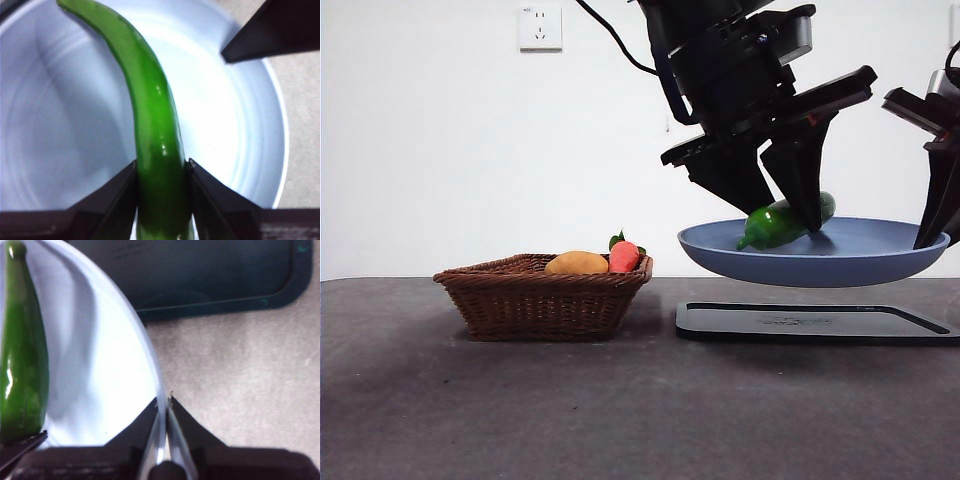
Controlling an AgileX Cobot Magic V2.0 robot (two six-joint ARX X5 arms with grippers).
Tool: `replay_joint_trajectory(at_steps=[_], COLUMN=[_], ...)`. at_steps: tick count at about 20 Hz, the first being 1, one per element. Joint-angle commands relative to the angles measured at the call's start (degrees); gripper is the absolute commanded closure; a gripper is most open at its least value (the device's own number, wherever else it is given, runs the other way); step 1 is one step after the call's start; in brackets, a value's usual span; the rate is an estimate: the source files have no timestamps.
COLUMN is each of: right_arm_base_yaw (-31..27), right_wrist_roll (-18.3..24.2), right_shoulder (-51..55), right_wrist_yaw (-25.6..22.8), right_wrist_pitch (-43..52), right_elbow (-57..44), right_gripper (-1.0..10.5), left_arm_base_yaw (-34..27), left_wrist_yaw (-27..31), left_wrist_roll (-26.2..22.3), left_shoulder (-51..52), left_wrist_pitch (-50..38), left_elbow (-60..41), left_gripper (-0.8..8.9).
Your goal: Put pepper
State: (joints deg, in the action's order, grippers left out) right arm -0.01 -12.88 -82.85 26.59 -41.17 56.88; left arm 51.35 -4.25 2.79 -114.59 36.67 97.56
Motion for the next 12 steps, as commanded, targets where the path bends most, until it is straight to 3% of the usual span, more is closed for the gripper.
replay_joint_trajectory(at_steps=[1,6,12], right_arm_base_yaw=[0.09,0.09,0.09], right_wrist_roll=[-0.79,-0.9,-1.7], right_shoulder=[-0.63,-0.63,-0.63], right_wrist_yaw=[0.5,0.5,0.48], right_wrist_pitch=[0.33,0.33,-0.13], right_elbow=[0.83,0.83,0.83], right_gripper=[9.4,9.4,9.4], left_arm_base_yaw=[0.72,0.74,0.72], left_wrist_yaw=[-0.39,-1.6,-1.86], left_wrist_roll=[-1.81,-2.89,-2.86], left_shoulder=[-2.43,-3.5,-3.28], left_wrist_pitch=[-0.9,1.25,1.77], left_elbow=[1.03,1.03,1.05], left_gripper=[6.78,6.71,5.92])
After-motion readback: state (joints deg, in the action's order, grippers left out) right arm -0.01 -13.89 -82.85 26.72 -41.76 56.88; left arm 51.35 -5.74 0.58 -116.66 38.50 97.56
